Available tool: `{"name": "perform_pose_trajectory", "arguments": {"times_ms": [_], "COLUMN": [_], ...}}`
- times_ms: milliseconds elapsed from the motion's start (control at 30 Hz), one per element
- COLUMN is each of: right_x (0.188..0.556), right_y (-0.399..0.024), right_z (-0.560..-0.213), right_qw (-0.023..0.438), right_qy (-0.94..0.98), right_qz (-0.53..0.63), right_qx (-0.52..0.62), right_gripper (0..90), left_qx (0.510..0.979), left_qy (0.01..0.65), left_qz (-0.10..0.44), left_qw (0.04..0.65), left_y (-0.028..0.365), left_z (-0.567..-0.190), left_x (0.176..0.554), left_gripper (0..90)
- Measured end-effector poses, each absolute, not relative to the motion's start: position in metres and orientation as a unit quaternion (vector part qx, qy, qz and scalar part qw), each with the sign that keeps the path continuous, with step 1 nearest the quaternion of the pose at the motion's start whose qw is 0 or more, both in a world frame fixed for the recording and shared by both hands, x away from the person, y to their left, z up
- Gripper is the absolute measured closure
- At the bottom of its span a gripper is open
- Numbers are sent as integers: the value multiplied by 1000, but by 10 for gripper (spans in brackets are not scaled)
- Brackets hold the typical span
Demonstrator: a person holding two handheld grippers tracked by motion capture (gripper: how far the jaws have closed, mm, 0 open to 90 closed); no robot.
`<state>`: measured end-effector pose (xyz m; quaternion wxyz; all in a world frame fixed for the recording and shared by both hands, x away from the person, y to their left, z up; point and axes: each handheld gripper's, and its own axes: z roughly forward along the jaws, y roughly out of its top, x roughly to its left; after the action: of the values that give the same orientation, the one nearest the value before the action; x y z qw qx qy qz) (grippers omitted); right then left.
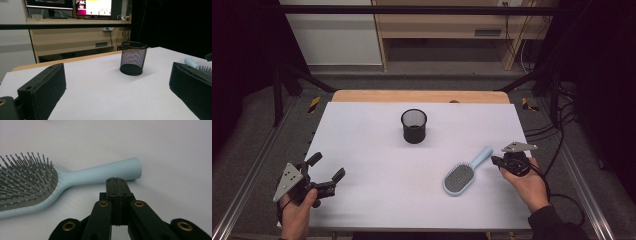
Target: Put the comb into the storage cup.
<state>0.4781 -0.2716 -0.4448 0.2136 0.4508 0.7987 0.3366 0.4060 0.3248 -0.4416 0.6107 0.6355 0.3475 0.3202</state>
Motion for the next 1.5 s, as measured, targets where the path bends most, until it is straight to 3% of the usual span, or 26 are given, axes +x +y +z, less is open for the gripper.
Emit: {"name": "perform_pose_trajectory", "arguments": {"times_ms": [1500], "right_x": [514], "right_y": [-266], "right_z": [-464], "right_qw": [182], "right_qy": [824], "right_qz": [267], "right_qx": [466], "right_gripper": [900], "left_qx": [638], "left_qy": [346], "left_qz": [320], "left_qw": [610], "left_y": [324], "left_z": [-442], "left_x": [406], "left_gripper": [8]}}
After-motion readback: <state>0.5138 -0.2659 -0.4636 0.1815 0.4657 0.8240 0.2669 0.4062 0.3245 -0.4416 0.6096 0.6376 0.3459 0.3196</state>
